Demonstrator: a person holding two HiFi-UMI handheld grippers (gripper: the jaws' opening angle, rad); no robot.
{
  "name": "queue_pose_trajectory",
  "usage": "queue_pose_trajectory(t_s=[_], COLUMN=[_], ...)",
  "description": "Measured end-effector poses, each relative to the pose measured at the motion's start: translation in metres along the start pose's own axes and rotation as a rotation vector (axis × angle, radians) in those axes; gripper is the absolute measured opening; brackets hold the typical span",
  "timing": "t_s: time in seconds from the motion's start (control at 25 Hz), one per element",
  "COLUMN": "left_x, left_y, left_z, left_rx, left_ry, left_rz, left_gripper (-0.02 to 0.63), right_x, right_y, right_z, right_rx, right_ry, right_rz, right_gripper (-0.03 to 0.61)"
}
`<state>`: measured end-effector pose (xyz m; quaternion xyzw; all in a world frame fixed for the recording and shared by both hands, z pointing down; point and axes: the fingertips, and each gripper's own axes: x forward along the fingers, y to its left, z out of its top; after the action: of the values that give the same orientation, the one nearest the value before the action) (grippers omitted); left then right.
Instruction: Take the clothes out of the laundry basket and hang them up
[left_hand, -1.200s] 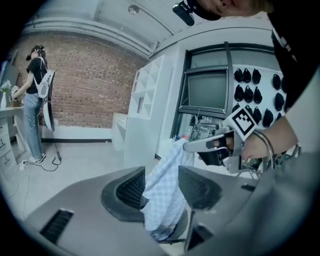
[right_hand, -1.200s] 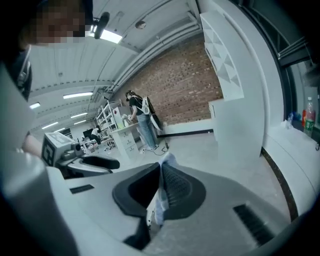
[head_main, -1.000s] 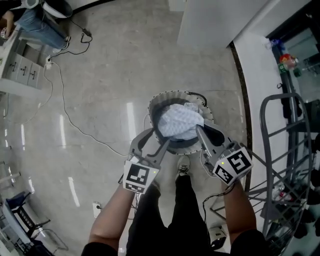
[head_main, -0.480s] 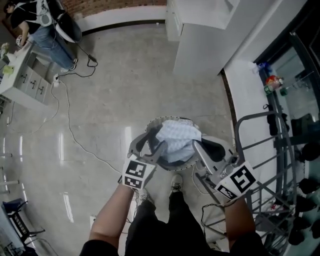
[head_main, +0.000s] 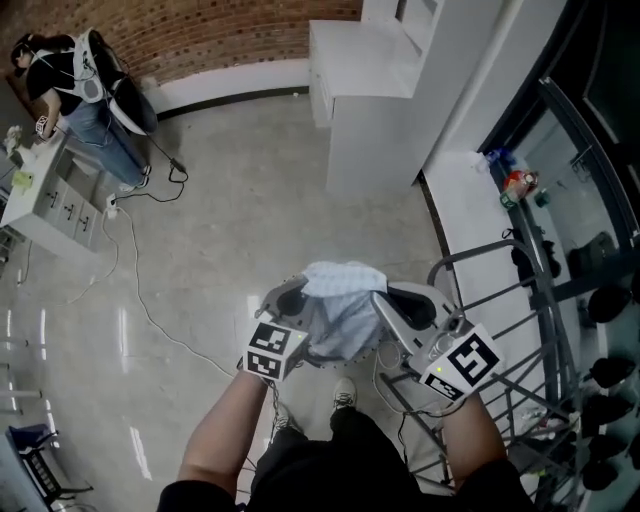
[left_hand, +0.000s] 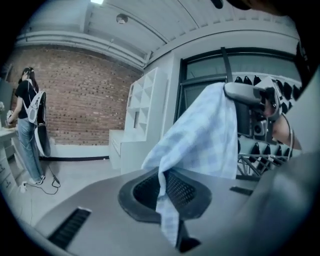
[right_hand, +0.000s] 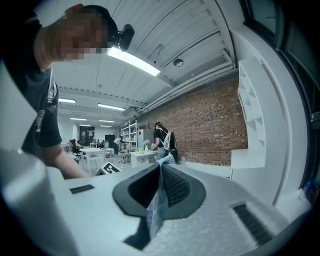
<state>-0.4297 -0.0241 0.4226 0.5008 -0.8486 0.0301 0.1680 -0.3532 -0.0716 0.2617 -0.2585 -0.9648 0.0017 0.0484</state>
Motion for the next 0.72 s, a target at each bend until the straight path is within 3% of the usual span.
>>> queue_pose_trajectory(t_s=[0.2, 0.44, 0.72], left_x=[-0.006, -0.021, -0.034], left_y=[0.007, 0.025, 0.025], left_z=[0.041, 0.089, 0.128], left_rx=[0.023, -0.053, -0.037], left_ry=[-0.036, -0.14, -0.214], left_rz=[0.077, 0.168, 0.174], left_gripper=[0.014, 0.012, 0.012], right_x=[-0.02, -0.03, -0.025], right_y=[-0.026, -0.044, -0.043], right_z=[-0.008, -0.023, -0.041], right_rx=[0.07, 0.149, 0.192], right_ry=[-0.023, -0.03, -0.016], right_rz=[-0.028, -0.029, -0.038], right_gripper=[0.017, 0.017, 0.017])
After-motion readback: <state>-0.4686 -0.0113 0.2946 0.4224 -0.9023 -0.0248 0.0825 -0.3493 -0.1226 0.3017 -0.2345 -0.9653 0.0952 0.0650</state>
